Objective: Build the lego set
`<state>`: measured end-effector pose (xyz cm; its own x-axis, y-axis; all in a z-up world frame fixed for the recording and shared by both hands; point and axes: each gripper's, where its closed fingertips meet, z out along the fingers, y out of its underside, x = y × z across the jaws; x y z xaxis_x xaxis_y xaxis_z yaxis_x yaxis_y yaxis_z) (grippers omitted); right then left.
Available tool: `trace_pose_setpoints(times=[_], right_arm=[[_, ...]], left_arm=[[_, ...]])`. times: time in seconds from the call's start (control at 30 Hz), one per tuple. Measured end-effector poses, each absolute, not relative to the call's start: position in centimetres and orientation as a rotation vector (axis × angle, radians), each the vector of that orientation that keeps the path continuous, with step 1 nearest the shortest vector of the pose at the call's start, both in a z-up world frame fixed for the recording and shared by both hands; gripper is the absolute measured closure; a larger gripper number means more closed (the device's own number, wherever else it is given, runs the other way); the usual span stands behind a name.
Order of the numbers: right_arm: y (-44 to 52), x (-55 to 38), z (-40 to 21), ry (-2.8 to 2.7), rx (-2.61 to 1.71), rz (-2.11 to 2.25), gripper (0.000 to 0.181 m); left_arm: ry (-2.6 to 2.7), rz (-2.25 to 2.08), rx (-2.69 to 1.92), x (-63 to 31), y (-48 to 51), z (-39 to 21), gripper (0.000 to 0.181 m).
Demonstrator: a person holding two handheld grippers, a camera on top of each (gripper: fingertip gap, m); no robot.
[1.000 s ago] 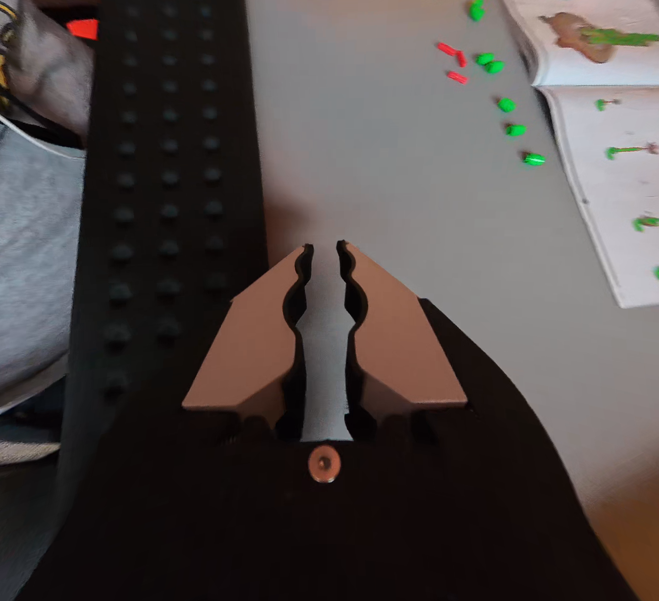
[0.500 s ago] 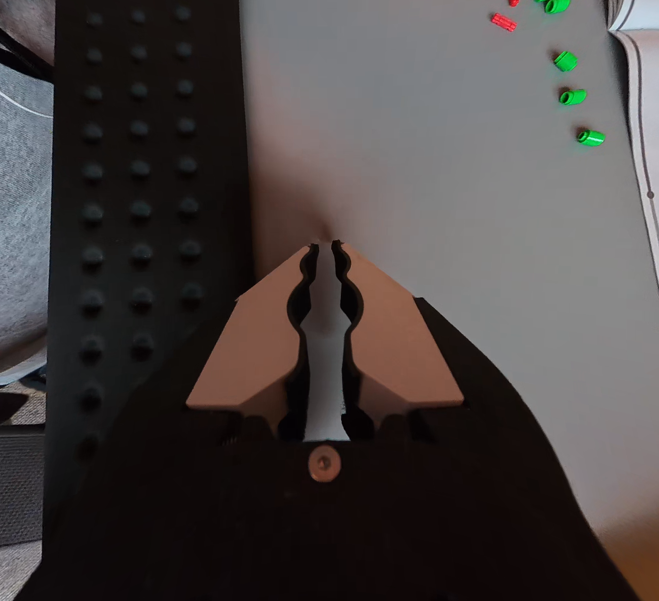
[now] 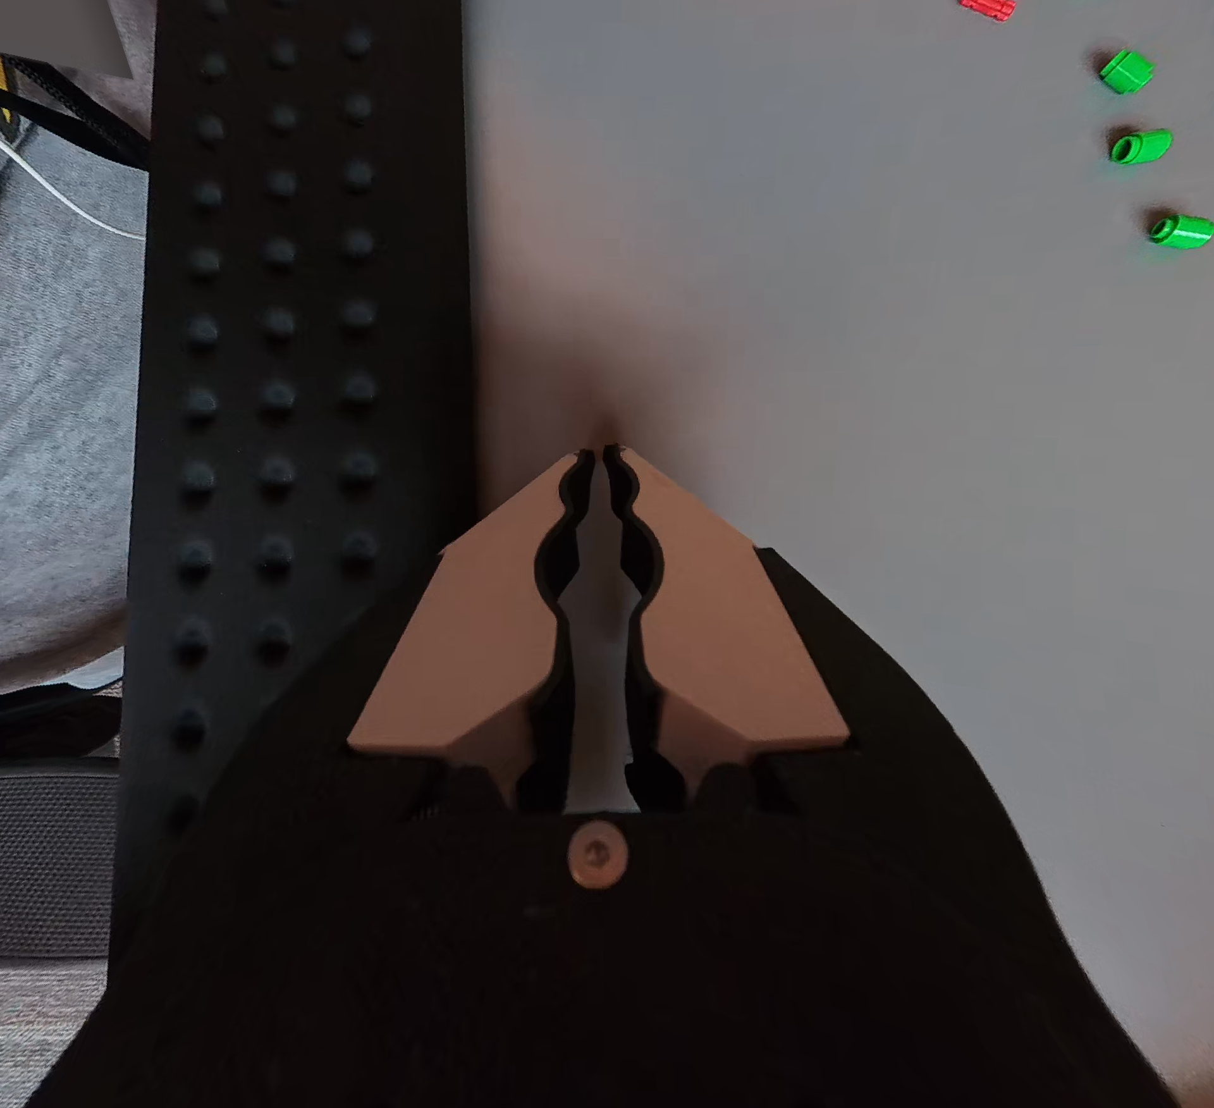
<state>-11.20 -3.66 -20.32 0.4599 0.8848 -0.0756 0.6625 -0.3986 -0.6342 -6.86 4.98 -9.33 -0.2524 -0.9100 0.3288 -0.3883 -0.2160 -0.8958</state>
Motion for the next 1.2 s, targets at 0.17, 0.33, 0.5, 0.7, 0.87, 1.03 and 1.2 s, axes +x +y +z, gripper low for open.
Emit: trace_pose_setpoints(times=[0.17,0.33,0.5,0.7,0.87,1.03,1.2], right_arm=[[-3.6,-11.2,-20.3,-1.275,-2.184,0.581,0.181],[-3.6,-11.0,-20.3,-1.266,-2.177,0.572,0.181],[-3.7,-10.3,-19.8,-1.235,-2.175,0.550,0.181],[-3.6,-10.6,-19.2,-1.176,-2.155,0.557,0.174],[-3.3,-11.2,-19.9,-1.192,-2.155,0.517,0.170],[-3.1,-11.1,-20.1,-1.170,-2.173,0.514,0.171],[-3.1,-11.2,-20.2,-1.160,-2.177,0.530,0.177]], left_arm=[[1.625,-1.429,-1.542,-6.6,4.6,-10.2,0.144],[1.639,-1.421,-1.553,-6.6,4.6,-10.6,0.145],[1.636,-1.425,-1.560,-6.6,4.7,-10.7,0.145],[1.647,-1.422,-1.572,-6.5,4.6,-11.0,0.146],[1.655,-1.409,-1.575,-6.5,4.6,-11.2,0.145],[1.658,-1.406,-1.575,-6.6,4.6,-11.2,0.146],[1.677,-1.376,-1.574,-6.6,4.5,-11.4,0.146]])
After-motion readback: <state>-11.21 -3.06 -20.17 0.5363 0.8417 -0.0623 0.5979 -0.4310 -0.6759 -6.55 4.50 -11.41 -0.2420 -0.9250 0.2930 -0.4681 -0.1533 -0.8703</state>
